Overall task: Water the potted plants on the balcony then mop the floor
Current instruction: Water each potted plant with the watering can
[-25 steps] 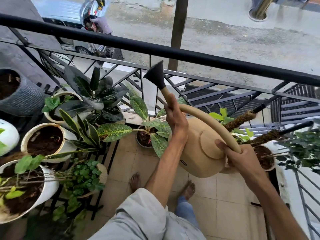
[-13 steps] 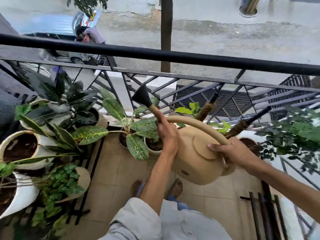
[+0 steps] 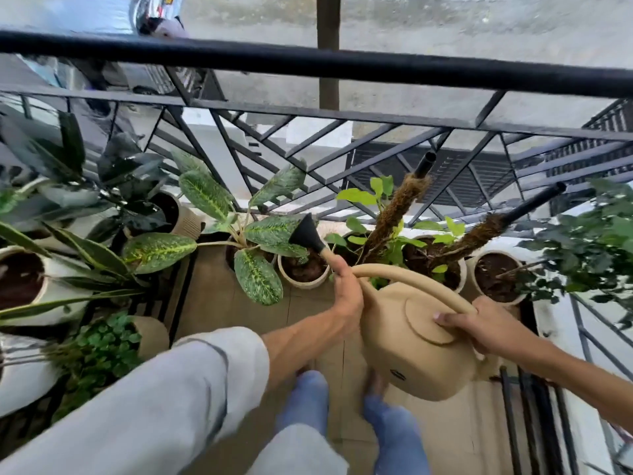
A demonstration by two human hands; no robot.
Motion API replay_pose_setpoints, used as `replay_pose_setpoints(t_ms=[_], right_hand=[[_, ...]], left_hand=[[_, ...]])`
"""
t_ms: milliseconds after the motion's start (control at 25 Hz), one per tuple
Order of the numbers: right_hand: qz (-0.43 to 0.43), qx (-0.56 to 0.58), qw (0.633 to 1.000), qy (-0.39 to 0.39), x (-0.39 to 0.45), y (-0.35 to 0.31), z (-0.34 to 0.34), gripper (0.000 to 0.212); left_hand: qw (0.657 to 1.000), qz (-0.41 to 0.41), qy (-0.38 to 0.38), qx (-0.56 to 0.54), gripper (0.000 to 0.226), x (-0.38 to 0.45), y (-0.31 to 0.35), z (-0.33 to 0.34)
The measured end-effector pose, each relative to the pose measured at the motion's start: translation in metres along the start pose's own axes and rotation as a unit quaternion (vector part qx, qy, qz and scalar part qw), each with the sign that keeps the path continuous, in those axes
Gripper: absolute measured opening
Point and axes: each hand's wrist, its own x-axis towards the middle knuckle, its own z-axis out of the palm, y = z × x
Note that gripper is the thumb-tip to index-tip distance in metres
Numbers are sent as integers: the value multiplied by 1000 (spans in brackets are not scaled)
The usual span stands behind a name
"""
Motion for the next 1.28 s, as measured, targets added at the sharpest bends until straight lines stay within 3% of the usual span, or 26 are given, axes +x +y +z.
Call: replay_pose_setpoints(t_ms=[120, 240, 440, 640, 760, 1040, 1280], right_hand=[[15, -29, 999, -21, 43, 21, 17, 56], [7, -69, 997, -34, 91, 46, 38, 46], [-19, -122, 991, -53, 186, 81, 80, 40], [-8, -140, 989, -41, 246, 69, 75, 36], [17, -96, 994, -54, 275, 57, 69, 30], [37, -131, 989, -62, 312, 12, 44, 42], [53, -132, 987, -72, 314, 0, 33, 48]], left_hand=[[999, -22, -11, 30, 137, 39, -27, -10], [999, -35, -5, 7, 94, 63, -45, -11], [998, -30, 43, -22, 74, 143, -72, -4], [999, -31, 18, -33, 85, 200, -76, 16], [999, -39, 23, -13, 79, 223, -60, 25], [997, -68, -1, -22, 70, 249, -39, 43], [998, -61, 12, 21, 101, 287, -51, 55]])
